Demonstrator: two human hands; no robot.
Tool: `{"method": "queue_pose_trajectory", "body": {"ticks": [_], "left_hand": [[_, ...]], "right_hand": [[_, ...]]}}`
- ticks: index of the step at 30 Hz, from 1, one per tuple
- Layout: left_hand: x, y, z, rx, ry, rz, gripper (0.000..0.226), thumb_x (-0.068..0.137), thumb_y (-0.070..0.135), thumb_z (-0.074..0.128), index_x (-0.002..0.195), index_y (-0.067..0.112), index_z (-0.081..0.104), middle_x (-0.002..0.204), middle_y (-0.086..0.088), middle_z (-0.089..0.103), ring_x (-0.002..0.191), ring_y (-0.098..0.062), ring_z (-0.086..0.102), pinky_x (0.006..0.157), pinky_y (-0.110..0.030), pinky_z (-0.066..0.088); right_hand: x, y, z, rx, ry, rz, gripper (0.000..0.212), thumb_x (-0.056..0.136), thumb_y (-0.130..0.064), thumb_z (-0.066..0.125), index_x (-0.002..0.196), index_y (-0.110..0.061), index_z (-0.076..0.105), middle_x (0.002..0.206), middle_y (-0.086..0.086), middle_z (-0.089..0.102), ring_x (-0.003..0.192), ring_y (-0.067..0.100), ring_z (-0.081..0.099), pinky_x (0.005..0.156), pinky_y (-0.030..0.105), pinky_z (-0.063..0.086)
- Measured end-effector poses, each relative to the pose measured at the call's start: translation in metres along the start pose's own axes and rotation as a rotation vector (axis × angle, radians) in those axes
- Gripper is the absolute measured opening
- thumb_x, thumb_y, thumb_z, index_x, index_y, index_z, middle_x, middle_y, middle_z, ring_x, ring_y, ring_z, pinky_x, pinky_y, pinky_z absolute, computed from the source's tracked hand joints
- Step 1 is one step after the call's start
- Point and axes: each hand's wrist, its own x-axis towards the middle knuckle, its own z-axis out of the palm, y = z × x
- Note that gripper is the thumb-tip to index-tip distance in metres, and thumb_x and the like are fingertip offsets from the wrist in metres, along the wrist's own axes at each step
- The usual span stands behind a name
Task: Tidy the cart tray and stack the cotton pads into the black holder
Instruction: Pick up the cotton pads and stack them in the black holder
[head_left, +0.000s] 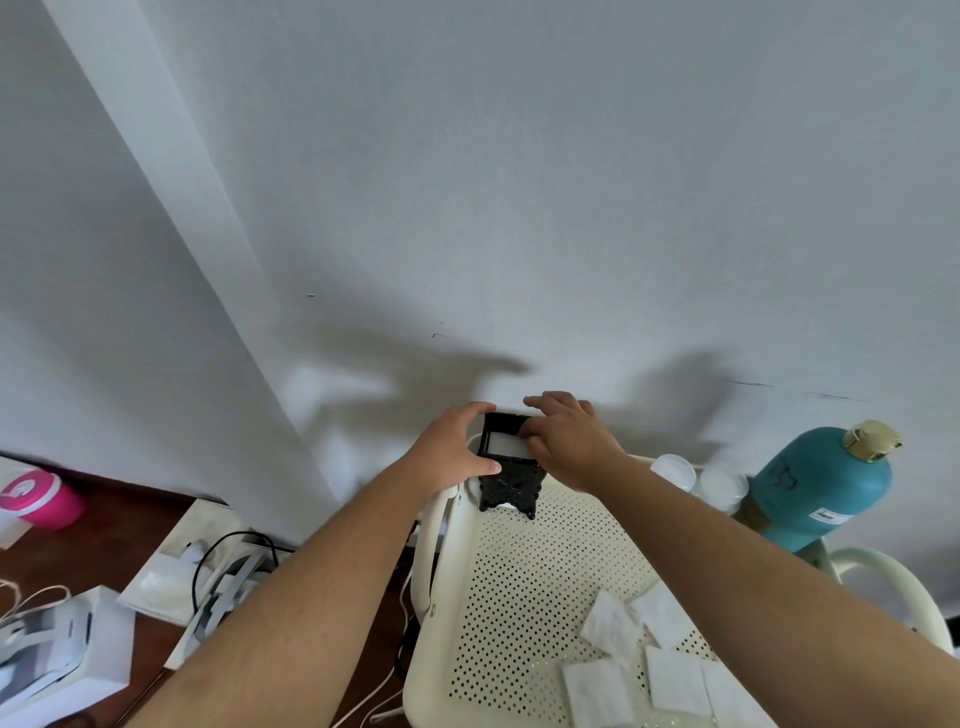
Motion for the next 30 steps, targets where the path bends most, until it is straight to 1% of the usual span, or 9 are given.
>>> {"method": "queue_pose_trajectory", "body": {"ticks": [5,10,14,16,18,20,23,26,30], "left_hand": [[-0.001,0.004,0.0,0.042,-0.002,0.003,0.078,0.072,0.018,0.077,0.138,0.03,0.038,0.143,-0.001,0.041,0.131,-0.019,0.038,0.097,-0.025,0.031],[-0.002,0.008,-0.002,0.086,-0.008,-0.008,0.081,0.072,0.018,0.078,0.14,0.029,0.036,0.146,-0.003,0.038,0.134,-0.02,0.036,0.101,-0.027,0.03],[-0.013,0.02,-0.006,0.132,-0.007,0.038,0.08,0.071,0.019,0.077,0.139,0.028,0.038,0.142,-0.003,0.039,0.132,-0.02,0.036,0.103,-0.03,0.03],[-0.022,0.028,-0.003,0.194,0.089,0.129,0.065,0.072,0.021,0.075,0.131,0.027,0.047,0.129,0.0,0.049,0.122,-0.018,0.044,0.098,-0.029,0.036],[-0.036,0.038,0.006,0.234,0.253,0.266,0.038,0.075,0.018,0.07,0.112,0.024,0.059,0.096,0.009,0.056,0.096,-0.015,0.054,0.081,-0.027,0.045],[-0.05,0.047,0.024,0.225,0.357,0.399,0.016,0.077,0.012,0.065,0.091,0.019,0.064,0.065,0.016,0.045,0.067,-0.012,0.05,0.066,-0.029,0.048],[-0.064,0.052,0.06,0.243,0.32,0.487,0.006,0.079,0.012,0.062,0.081,0.017,0.064,0.05,0.019,0.034,0.056,-0.008,0.042,0.064,-0.032,0.047],[-0.068,0.049,0.099,0.308,0.073,0.437,0.01,0.084,0.017,0.059,0.092,0.02,0.063,0.066,0.014,0.049,0.065,-0.008,0.05,0.065,-0.03,0.049],[-0.067,0.034,0.14,0.528,-0.319,0.269,0.043,0.085,0.027,0.058,0.126,0.022,0.047,0.12,0.0,0.054,0.107,-0.021,0.054,0.086,-0.038,0.047]], "right_hand": [[-0.003,-0.002,0.0,-0.178,-0.012,-0.011,0.041,0.093,-0.033,0.032,0.109,-0.018,0.067,0.151,0.002,0.035,0.141,0.024,0.021,0.11,0.041,0.021],[-0.004,-0.005,-0.003,-0.136,-0.041,0.0,0.04,0.094,-0.032,0.032,0.11,-0.018,0.066,0.152,0.003,0.033,0.142,0.024,0.02,0.11,0.041,0.022],[-0.012,-0.002,-0.022,0.039,0.102,-0.001,0.032,0.093,-0.024,0.037,0.103,-0.016,0.066,0.128,0.004,0.057,0.122,0.026,0.044,0.097,0.039,0.036],[-0.023,0.003,-0.032,0.126,0.162,0.035,0.028,0.091,-0.02,0.039,0.095,-0.015,0.066,0.106,0.004,0.066,0.102,0.025,0.053,0.086,0.037,0.043],[-0.04,0.013,-0.038,0.19,0.18,0.101,0.026,0.09,-0.017,0.04,0.091,-0.015,0.066,0.095,0.004,0.067,0.092,0.024,0.056,0.079,0.036,0.046],[-0.064,0.022,-0.037,0.203,0.188,0.164,0.024,0.088,-0.016,0.043,0.086,-0.016,0.067,0.09,0.003,0.069,0.086,0.023,0.059,0.076,0.037,0.049],[-0.102,0.035,-0.019,0.127,0.131,0.21,0.022,0.084,-0.014,0.046,0.08,-0.017,0.068,0.084,0.001,0.07,0.078,0.022,0.062,0.068,0.035,0.053],[-0.133,0.049,0.009,0.042,-0.027,0.225,0.023,0.084,-0.013,0.048,0.088,-0.02,0.07,0.095,0.0,0.071,0.086,0.018,0.063,0.07,0.03,0.052],[-0.164,0.071,0.043,-0.031,-0.207,0.218,0.032,0.082,-0.012,0.055,0.111,-0.027,0.058,0.122,-0.002,0.061,0.109,0.019,0.052,0.089,0.031,0.043]]}}
